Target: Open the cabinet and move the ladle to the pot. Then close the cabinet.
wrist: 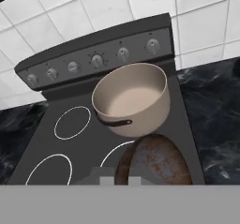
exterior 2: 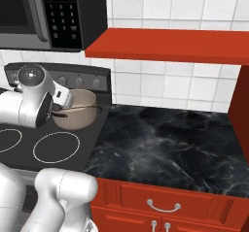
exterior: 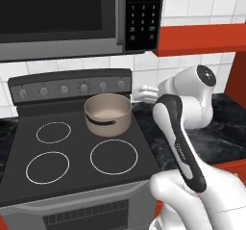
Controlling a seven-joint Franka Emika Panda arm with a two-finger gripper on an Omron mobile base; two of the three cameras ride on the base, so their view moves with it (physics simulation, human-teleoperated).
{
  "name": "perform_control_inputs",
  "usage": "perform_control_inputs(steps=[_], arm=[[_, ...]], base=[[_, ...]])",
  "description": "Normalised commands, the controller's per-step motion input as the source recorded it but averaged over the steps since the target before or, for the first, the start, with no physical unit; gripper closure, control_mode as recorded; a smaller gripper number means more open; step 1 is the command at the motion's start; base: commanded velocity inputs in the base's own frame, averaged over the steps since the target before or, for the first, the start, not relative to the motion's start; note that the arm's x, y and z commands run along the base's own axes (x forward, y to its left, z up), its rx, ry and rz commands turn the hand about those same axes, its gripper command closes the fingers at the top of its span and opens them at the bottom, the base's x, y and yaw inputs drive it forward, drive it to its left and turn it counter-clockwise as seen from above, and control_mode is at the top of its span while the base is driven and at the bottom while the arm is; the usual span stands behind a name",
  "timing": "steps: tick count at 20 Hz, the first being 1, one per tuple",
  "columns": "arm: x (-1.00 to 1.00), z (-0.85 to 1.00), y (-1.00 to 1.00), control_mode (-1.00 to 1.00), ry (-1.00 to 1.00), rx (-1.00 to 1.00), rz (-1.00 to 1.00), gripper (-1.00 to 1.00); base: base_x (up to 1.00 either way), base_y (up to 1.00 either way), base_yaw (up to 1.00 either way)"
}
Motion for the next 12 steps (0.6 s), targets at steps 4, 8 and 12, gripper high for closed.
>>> perform_control_inputs(steps=[4, 8, 12], arm=[[0.80, -0.30, 0.14, -1.00, 0.00, 0.00, -0.07, 1.00], [0.67, -0.23, 0.04, -1.00, 0.00, 0.00, -0.01, 1.00], [0.63, -0.21, 0.04, -1.00, 0.00, 0.00, 0.00, 1.00]], base=[[0.00, 0.00, 0.00], [0.00, 0.00, 0.00], [0.00, 0.00, 0.00]])
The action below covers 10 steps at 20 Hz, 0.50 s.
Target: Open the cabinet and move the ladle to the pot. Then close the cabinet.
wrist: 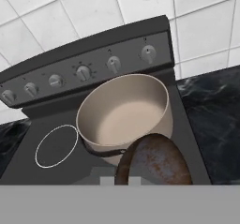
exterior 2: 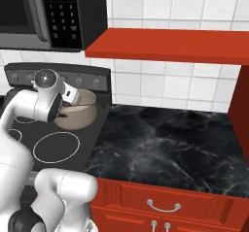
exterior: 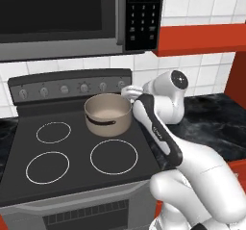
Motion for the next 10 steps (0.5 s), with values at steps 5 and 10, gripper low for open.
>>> perform_control_inputs(steps=[5, 10], arm=[[0.53, -0.23, 0.17, -1.00, 0.00, 0.00, 0.00, 1.00], [0.44, -0.21, 0.23, -1.00, 0.00, 0.00, 0.00, 1.00]], base=[[0.00, 0.00, 0.00], [0.00, 0.00, 0.00]])
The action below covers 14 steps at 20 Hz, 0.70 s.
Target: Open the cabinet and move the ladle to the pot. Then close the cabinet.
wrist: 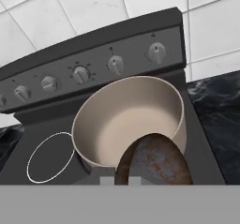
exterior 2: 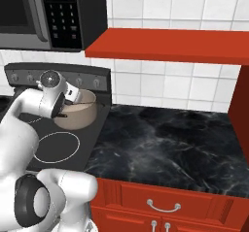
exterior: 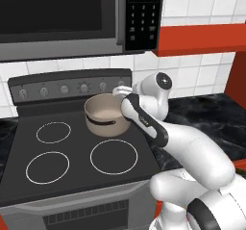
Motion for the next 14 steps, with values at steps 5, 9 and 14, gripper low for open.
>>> perform_control_inputs(steps=[5, 9, 14], arm=[[0.28, -0.22, 0.18, -1.00, 0.00, 0.00, 0.00, 1.00], [0.15, -0.17, 0.16, -1.00, 0.00, 0.00, 0.02, 1.00], [0.21, -0.08, 0.16, -1.00, 0.00, 0.00, 0.05, 1.00]], base=[[0.00, 0.00, 0.00], [0.00, 0.00, 0.00], [0.00, 0.00, 0.00]])
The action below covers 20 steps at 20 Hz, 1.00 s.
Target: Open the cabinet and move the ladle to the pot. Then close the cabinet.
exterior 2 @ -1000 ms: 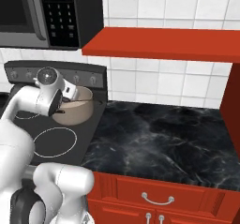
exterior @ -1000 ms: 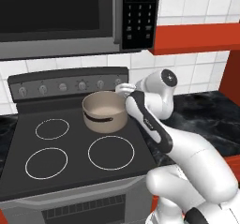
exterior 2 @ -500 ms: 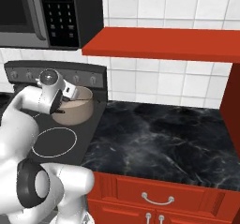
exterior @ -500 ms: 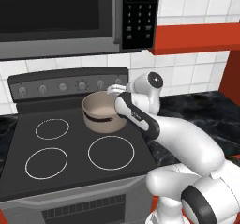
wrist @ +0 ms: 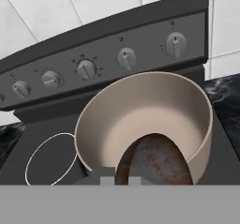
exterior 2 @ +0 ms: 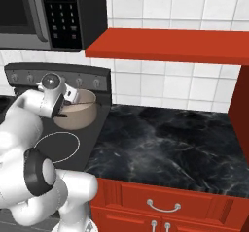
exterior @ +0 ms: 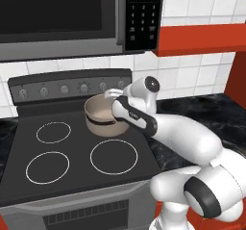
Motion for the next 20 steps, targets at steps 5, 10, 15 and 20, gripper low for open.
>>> perform_control_inputs(steps=[5, 10, 15, 20], arm=[[0.22, 0.00, 0.15, -1.00, 0.00, 0.00, 0.07, 1.00], [0.16, -0.09, 0.13, -1.00, 0.00, 0.00, 0.06, 1.00], [0.14, -0.16, 0.15, -1.00, 0.00, 0.00, 0.05, 1.00], [0.10, -0.14, 0.10, -1.00, 0.00, 0.00, 0.03, 1.00]], base=[[0.00, 0.00, 0.00], [0.00, 0.00, 0.00], [0.00, 0.00, 0.00], [0.00, 0.00, 0.00]])
